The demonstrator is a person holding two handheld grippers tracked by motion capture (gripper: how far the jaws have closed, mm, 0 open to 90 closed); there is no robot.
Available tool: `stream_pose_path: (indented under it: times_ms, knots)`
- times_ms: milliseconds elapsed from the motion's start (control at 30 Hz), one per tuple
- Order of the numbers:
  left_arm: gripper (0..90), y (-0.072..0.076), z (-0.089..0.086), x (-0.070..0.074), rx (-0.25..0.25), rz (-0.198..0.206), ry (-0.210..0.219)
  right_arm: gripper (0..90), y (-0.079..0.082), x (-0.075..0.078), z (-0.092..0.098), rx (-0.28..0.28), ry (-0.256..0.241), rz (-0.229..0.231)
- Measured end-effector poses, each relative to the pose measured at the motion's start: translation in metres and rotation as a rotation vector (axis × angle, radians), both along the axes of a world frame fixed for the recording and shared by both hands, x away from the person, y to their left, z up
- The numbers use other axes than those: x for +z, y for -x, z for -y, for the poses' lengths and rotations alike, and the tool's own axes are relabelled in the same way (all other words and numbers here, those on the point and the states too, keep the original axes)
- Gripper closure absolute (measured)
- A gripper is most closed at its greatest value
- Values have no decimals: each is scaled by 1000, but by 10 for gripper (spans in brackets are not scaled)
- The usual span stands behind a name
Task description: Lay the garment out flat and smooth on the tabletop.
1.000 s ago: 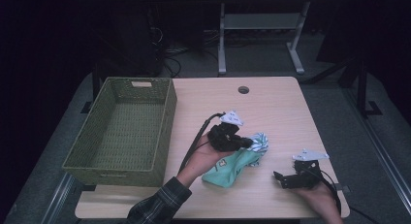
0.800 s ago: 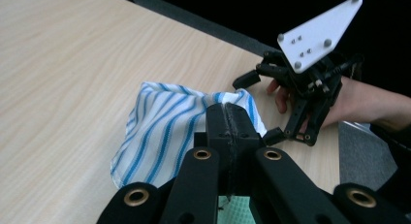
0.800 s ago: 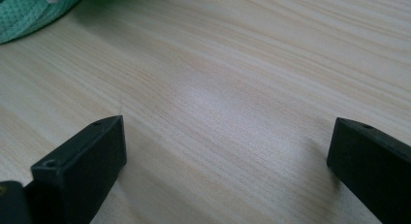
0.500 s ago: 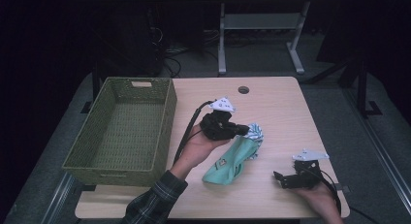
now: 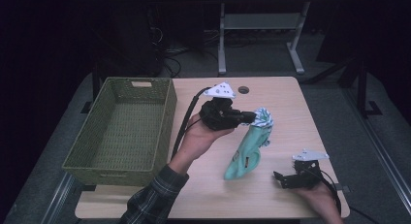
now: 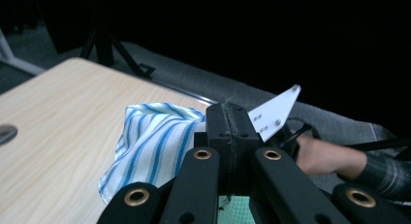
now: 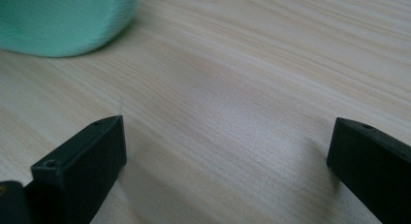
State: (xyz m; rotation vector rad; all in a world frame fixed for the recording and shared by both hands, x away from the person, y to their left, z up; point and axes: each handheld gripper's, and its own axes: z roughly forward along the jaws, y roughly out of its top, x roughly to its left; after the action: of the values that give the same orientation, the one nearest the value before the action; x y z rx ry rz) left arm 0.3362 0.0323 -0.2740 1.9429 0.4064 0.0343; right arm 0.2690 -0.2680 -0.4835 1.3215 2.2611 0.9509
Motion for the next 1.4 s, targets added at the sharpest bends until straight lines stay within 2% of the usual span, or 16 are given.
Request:
stream_pose_path:
  times_ms: [200, 267, 400, 567, 633, 767, 967, 1200, 1333, 1400]
  knots:
    - [899, 4, -2, 10, -22, 15, 39, 1, 0, 0, 0, -1, 0, -2]
    - [898, 2, -4, 7, -17, 8, 41, 1, 0, 0, 0, -1, -1, -2]
    - [898, -11, -14, -9, 26, -32, 25, 1, 0, 0, 0, 0, 1, 0]
    - [898, -31, -28, -37, 106, -78, -25, 1, 0, 0, 0, -2, 0, -2]
    - [897, -35, -31, -44, 134, -83, -42, 1, 0, 0, 0, -2, -1, -2]
    - [897, -46, -39, -62, 174, -111, -78, 1, 0, 0, 0, -1, 1, -1]
    - [892, -49, -44, -78, 230, -104, -139, 1, 0, 0, 0, -1, 1, -1]
    - [894, -51, -52, -90, 302, -100, -232, 1, 0, 0, 0, -1, 1, -1]
    - [812, -50, -53, -97, 324, -112, -247, 1, 0, 0, 0, -1, 1, -1]
    - [759, -46, -53, -96, 331, -102, -251, 1, 0, 0, 0, -1, 1, -1]
